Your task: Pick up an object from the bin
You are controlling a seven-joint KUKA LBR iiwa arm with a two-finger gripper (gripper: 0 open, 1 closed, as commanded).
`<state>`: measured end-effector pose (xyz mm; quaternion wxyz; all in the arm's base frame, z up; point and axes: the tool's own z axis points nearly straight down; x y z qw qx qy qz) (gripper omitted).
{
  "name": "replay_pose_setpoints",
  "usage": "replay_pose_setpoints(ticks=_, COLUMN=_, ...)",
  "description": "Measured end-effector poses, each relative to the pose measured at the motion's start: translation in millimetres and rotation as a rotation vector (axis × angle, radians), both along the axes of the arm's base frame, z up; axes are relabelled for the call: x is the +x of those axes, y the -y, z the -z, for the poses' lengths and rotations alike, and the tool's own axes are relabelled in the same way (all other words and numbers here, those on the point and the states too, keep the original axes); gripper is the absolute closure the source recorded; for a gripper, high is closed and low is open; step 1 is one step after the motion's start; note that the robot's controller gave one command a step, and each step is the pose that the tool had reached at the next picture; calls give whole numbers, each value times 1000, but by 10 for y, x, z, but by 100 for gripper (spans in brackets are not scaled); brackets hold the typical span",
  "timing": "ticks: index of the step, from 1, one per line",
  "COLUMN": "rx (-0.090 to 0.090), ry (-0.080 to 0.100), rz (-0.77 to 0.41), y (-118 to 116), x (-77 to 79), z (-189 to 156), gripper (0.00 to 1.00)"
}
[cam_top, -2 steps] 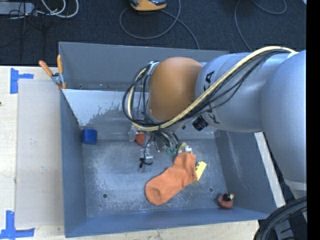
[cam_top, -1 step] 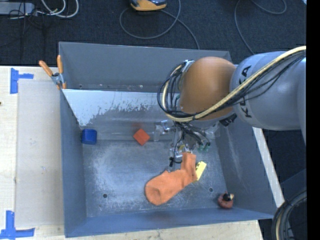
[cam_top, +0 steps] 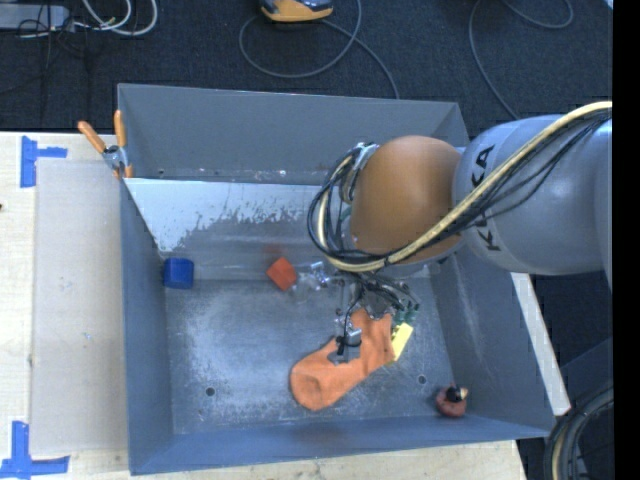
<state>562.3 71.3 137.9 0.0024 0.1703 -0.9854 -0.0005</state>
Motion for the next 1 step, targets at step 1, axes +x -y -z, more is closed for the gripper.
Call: replay_pose_setpoints(ticks=1, rx=1, ry=1, rz=-173, y=208, x=-255, z=534, gripper=0)
